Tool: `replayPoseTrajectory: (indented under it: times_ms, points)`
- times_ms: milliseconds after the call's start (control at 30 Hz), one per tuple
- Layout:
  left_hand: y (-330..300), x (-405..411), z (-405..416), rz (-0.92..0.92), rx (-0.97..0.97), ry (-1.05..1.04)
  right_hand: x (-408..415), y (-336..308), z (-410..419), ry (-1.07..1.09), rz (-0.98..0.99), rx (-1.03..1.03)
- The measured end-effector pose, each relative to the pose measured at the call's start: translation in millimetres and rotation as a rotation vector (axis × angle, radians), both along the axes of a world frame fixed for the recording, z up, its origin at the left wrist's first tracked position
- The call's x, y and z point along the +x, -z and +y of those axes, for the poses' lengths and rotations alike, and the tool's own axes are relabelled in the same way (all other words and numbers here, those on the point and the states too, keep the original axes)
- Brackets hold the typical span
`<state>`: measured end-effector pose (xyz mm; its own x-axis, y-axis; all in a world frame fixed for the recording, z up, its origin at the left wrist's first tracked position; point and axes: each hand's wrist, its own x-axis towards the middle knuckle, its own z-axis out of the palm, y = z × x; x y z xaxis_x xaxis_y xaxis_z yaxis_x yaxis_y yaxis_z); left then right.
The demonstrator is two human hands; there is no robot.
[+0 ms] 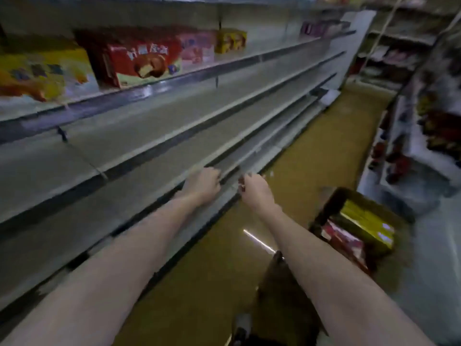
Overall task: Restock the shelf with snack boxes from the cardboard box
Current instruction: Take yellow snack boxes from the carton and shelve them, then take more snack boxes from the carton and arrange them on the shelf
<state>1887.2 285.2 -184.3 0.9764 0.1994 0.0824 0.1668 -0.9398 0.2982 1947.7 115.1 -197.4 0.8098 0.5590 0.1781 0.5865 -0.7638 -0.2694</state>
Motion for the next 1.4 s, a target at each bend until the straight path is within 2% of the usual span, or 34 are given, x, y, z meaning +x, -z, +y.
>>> replayPoseTrajectory:
  times_ms: [133, 300, 600, 700, 900, 1133, 1400]
  points:
    - [32.5, 12.6, -100.7, 0.056, -0.078, 0.228, -21.9, 49.8, -100.7, 0.242, 0.118, 0.037]
    - [58.1, 36.1, -196.0, 0.099, -0.050, 0.397, -31.8, 83.5, -200.3, 0.475, 0.193, 0.037]
    - [101.9, 80.6, -347.4, 0.244, -0.160, 0.500, -19.4, 129.4, -343.5, 0.719, 0.340, 0.126]
    - [120.2, 94.9, -381.1, 0.297, -0.275, 0.463, -5.2, 142.8, -377.3, 0.769, 0.402, 0.187]
    - [142.0, 131.3, -425.4, 0.306, -0.458, 0.356, 29.8, 162.0, -429.6, 0.810, 0.462, 0.262]
    - [158.9, 174.7, -430.3, 0.372, -0.430, 0.320, 67.3, 181.2, -442.1, 0.856, 0.501, 0.279]
    - [190.0, 243.4, -434.1, 0.391, -0.397, 0.401, 130.7, 198.6, -438.6, 0.961, 0.501, 0.251]
